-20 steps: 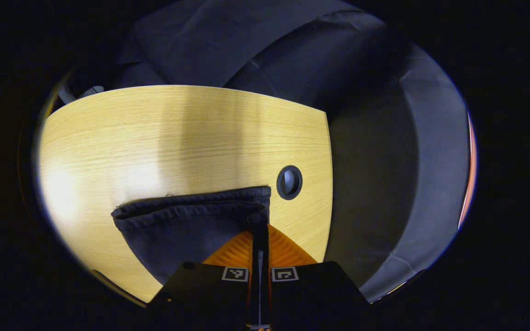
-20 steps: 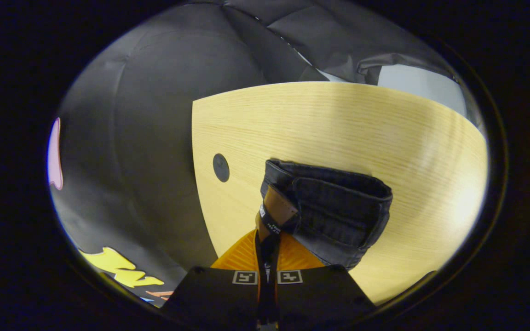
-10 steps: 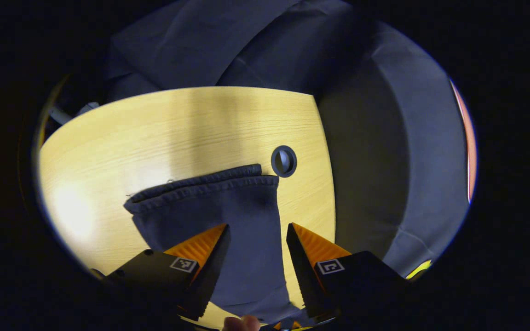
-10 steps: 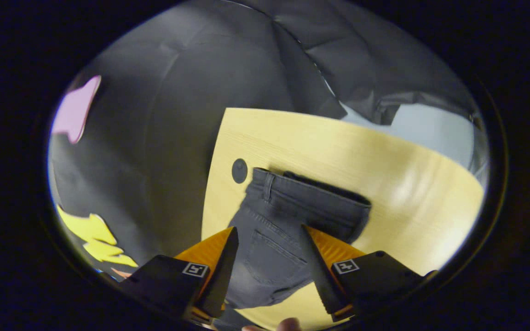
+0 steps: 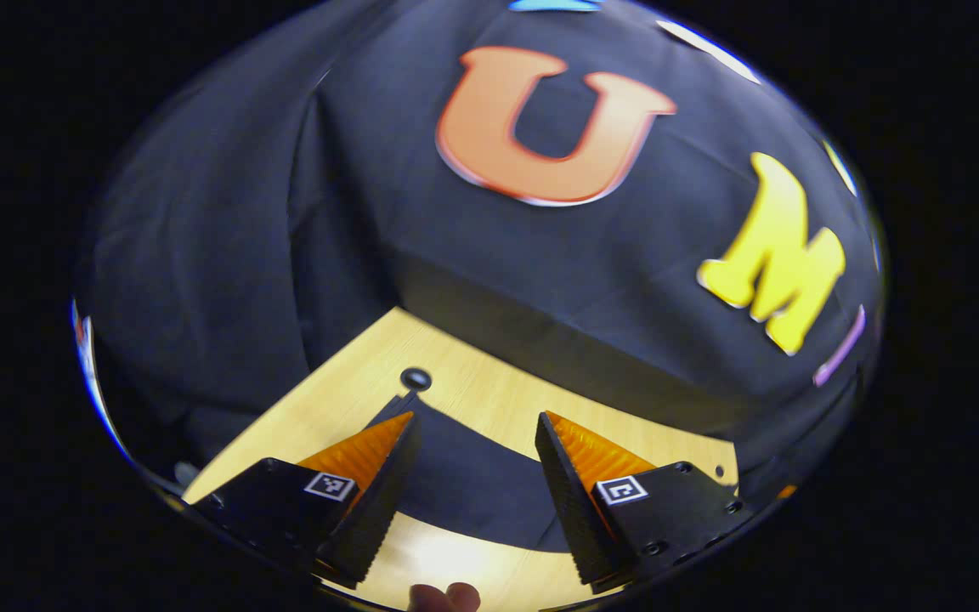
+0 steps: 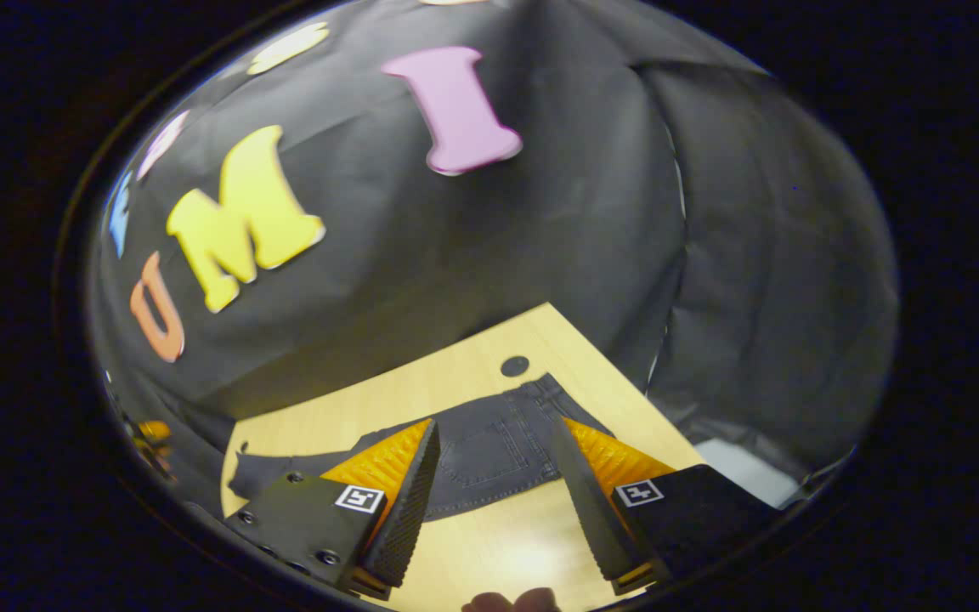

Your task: Grasp the waist and the cuffs of the jeans and fold them to make the two legs overlap; first hold the waist and fold one-third of the jeans toward the cuffs, then hold the cuffs and fold the remaining one-third in the same direction to finish folding.

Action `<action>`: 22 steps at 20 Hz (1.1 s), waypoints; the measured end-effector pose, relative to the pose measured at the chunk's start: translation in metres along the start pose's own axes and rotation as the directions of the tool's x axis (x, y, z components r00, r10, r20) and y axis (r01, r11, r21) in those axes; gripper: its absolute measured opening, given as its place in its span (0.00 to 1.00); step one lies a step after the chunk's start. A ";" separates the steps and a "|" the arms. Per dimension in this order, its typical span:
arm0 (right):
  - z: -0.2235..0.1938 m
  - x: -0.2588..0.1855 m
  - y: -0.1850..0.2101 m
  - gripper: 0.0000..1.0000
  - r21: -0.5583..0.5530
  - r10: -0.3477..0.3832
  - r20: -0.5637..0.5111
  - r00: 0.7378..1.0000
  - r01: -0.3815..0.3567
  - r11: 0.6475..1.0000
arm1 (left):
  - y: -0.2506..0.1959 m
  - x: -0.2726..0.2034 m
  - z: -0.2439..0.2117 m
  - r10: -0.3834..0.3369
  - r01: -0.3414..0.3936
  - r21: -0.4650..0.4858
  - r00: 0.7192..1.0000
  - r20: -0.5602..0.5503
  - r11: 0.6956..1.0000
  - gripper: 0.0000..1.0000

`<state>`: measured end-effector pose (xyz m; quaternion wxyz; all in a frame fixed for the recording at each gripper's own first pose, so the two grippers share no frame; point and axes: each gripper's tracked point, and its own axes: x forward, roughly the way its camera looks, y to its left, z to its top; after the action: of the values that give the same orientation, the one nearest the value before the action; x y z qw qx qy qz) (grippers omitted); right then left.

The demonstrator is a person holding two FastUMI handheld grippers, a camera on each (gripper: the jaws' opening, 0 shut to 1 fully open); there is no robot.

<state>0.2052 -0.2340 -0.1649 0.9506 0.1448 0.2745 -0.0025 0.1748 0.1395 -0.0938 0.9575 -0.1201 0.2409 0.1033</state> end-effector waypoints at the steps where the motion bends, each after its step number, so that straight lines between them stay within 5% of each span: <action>1: 0.001 -0.015 0.010 0.75 -0.034 0.007 0.045 0.999 -0.005 0.999 | -0.017 -0.013 -0.003 -0.029 0.026 0.063 0.999 0.046 0.998 0.95; 3: -0.014 -0.036 0.023 0.91 -0.069 0.006 0.088 0.996 0.000 0.998 | -0.040 -0.044 -0.019 -0.073 0.062 0.127 0.994 0.081 0.990 0.99; 6: -0.038 -0.059 0.017 0.95 -0.082 -0.033 0.090 0.995 0.040 0.996 | -0.067 -0.078 -0.061 -0.125 0.112 0.147 0.989 0.082 0.983 0.99; 11: -0.072 -0.044 -0.019 0.92 0.052 -0.079 0.028 0.997 0.077 0.996 | -0.098 -0.121 -0.101 -0.154 0.134 0.224 0.985 0.076 0.965 0.99; 12: -0.077 -0.037 -0.029 0.97 0.084 -0.086 0.014 0.996 0.085 0.993 | -0.102 -0.122 -0.107 -0.156 0.138 0.226 0.986 0.061 0.964 0.99; 15: -0.087 -0.004 -0.056 0.92 0.147 -0.110 -0.028 0.994 0.113 0.983 | -0.113 -0.124 -0.122 -0.140 0.134 0.193 0.990 0.017 0.972 0.99; 16: -0.089 0.014 -0.066 0.98 0.172 -0.120 -0.039 0.992 0.125 0.977 | -0.115 -0.123 -0.125 -0.131 0.128 0.181 0.991 0.003 0.975 0.99; 22: -0.112 0.125 -0.123 0.98 0.371 -0.155 -0.146 0.977 0.200 0.907 | -0.119 -0.113 -0.142 -0.044 0.056 0.161 0.996 -0.075 0.985 0.99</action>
<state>0.2429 -0.3116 -0.3546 0.8826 0.3021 0.3341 -0.1344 0.0459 -0.0289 -0.1389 0.9572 -0.0512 0.2795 0.0550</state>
